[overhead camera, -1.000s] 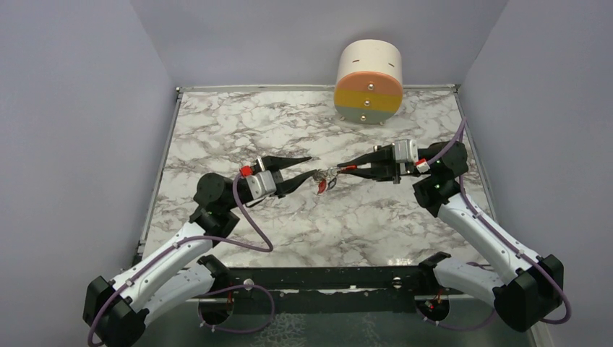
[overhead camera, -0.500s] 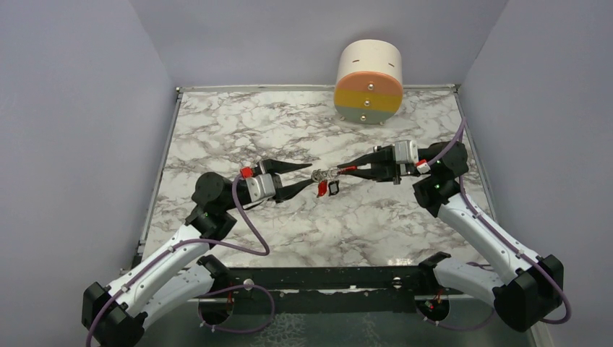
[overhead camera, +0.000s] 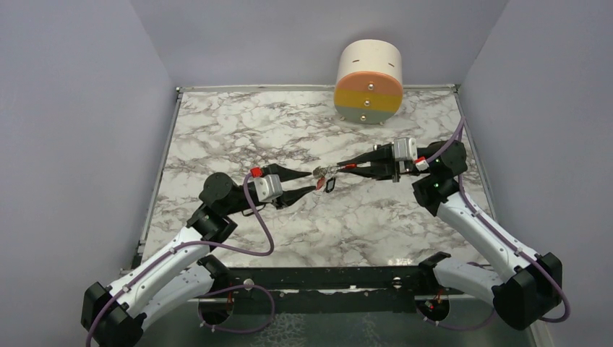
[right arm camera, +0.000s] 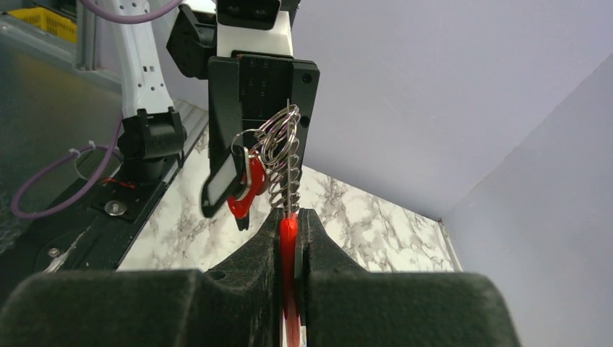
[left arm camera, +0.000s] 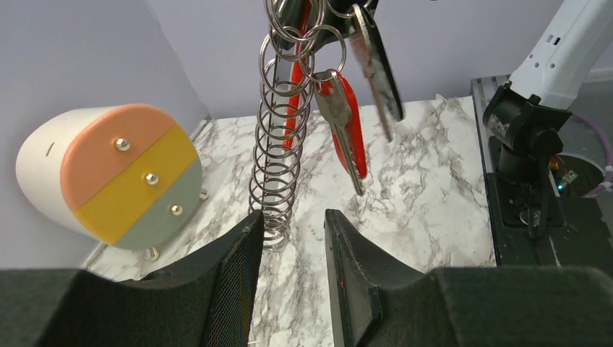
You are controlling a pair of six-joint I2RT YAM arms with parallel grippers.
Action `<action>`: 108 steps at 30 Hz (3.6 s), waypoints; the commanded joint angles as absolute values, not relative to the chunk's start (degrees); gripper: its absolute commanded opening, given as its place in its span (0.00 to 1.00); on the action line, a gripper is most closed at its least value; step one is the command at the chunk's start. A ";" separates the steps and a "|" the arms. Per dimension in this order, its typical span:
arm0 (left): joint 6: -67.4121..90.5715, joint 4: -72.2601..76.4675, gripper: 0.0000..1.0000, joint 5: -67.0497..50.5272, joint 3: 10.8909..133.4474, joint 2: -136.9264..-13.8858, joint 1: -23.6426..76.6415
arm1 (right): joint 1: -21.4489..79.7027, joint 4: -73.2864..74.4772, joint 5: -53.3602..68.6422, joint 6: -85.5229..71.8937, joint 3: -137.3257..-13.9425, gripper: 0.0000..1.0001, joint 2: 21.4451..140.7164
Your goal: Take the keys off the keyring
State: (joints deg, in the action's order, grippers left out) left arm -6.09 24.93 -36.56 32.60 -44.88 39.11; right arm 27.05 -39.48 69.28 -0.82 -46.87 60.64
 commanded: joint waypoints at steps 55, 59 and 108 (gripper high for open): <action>-3.68 50.49 0.40 -38.69 38.32 -54.34 39.33 | 27.14 -44.56 70.56 -3.79 -47.92 0.02 61.26; -3.30 51.25 0.44 -38.59 38.52 -54.04 39.55 | 27.16 -44.22 70.49 -3.53 -47.89 0.02 60.97; 8.35 60.93 0.00 -37.45 38.15 -59.24 40.78 | 27.51 -36.33 59.02 2.93 -45.17 0.37 58.46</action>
State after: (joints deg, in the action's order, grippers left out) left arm 6.52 56.88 -43.70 38.09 -60.55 40.69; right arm 26.98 -41.58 66.04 -0.84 -47.42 60.40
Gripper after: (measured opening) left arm 0.078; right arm 0.314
